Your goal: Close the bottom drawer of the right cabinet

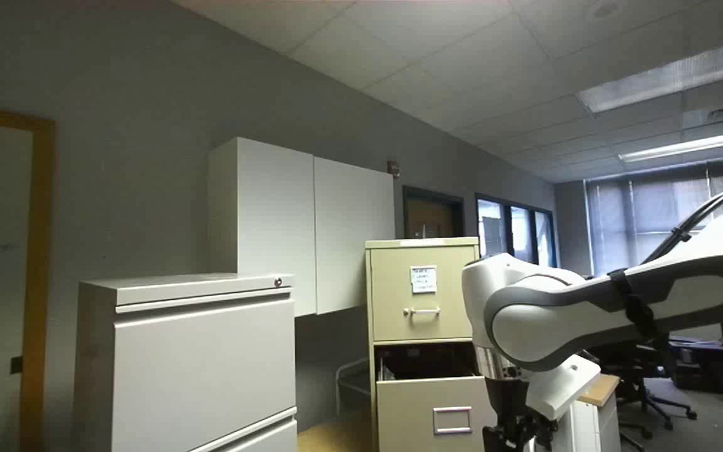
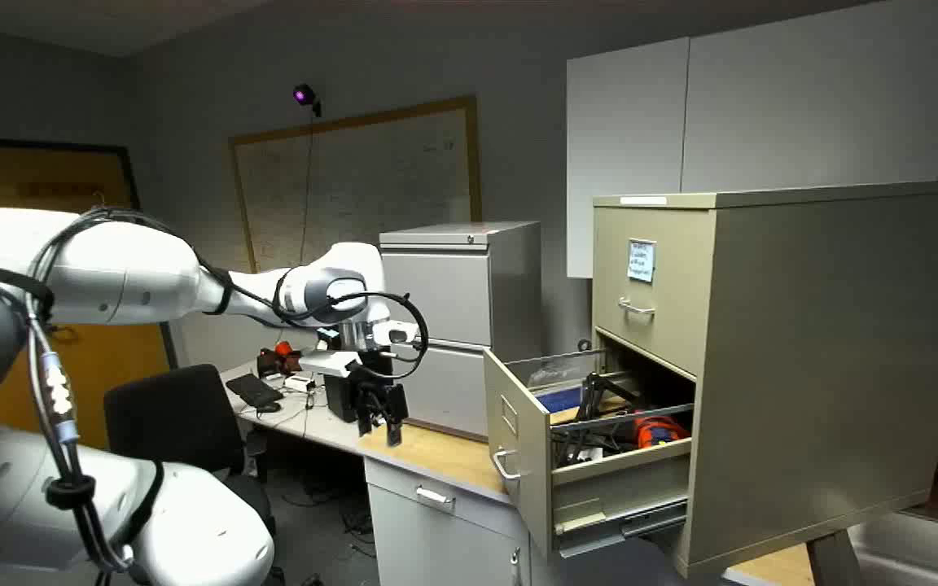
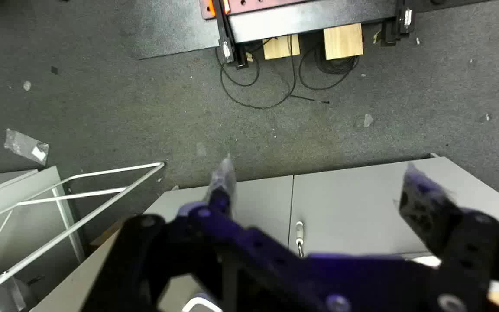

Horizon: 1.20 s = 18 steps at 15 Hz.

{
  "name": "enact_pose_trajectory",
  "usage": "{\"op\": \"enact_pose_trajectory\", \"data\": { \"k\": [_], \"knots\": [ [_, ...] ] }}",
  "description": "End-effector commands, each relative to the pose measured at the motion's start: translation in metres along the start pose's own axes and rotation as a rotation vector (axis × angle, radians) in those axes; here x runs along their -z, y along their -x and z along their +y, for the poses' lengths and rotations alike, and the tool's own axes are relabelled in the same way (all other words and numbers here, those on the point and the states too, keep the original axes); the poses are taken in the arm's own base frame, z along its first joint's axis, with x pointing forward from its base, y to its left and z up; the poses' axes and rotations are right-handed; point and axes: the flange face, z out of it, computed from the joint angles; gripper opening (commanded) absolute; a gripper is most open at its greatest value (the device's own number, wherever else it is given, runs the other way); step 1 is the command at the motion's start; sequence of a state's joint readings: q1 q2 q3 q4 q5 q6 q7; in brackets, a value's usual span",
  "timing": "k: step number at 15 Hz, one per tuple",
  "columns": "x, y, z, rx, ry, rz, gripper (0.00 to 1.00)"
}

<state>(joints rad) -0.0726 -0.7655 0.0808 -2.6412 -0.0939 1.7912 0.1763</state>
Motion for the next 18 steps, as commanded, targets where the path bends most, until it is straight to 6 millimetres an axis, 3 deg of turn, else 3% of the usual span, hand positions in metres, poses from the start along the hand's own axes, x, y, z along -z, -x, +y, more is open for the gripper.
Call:
{"op": "enact_pose_trajectory", "data": {
  "k": [1, 12, 18],
  "knots": [
    [0.001, 0.0, 0.0, 0.0, 0.0, 0.001, 1.0],
    [-0.002, -0.008, -0.003, -0.006, 0.053, 0.042, 1.0],
    [-0.017, -0.038, -0.045, 0.088, 0.14, 0.125, 1.0]
  ]
}}
